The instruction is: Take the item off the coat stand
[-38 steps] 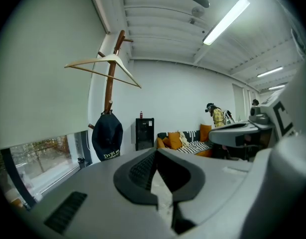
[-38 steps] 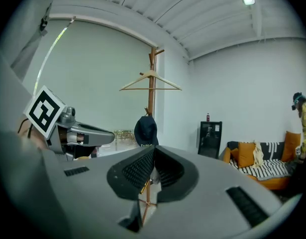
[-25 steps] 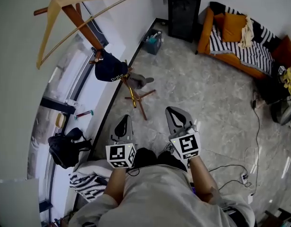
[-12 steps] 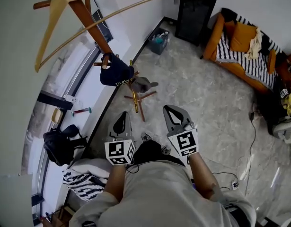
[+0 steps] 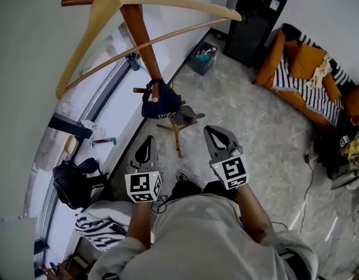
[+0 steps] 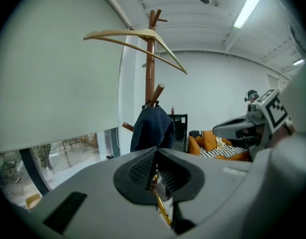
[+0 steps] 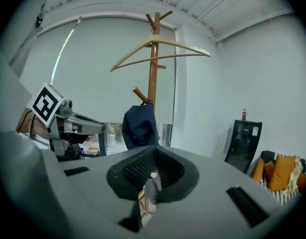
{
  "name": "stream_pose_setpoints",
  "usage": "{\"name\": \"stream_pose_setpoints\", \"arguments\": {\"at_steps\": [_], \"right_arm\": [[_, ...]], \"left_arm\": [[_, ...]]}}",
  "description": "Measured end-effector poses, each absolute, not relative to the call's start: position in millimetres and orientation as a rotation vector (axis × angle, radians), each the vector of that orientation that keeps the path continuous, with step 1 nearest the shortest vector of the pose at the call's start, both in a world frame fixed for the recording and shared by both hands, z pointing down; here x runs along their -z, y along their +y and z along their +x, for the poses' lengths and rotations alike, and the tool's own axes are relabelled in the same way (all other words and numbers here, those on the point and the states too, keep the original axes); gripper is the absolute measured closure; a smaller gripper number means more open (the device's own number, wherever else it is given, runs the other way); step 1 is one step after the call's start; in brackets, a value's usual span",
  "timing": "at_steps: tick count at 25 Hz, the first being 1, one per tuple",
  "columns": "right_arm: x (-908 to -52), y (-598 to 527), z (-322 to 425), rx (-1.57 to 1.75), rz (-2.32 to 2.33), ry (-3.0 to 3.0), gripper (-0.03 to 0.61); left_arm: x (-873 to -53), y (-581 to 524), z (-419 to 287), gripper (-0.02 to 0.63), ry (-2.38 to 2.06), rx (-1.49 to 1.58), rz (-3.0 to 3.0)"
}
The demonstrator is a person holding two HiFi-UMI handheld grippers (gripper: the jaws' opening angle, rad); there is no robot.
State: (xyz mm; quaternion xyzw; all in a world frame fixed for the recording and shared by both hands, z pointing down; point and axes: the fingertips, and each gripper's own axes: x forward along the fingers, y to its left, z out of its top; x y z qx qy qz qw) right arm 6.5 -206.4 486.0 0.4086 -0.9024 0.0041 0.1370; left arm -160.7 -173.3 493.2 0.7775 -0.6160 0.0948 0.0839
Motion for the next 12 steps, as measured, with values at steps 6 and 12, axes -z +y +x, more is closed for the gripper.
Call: {"name": "stream_pose_setpoints", "arguments": {"at_steps": [6,12], "right_arm": [[-481.7,-230.3,-20.2,0.021,1.123,-2.621,0.573],[-475.5,-261.9,-42.4,0.056,1.000,-2.649,0.572]], "left_arm": [[-490.6,-196.0,-183.6,0.603,-1.863,-0.308,2.286],[-485.6,-214.6,-193.8,0.603,-1.947,-0.292,2.200]]}}
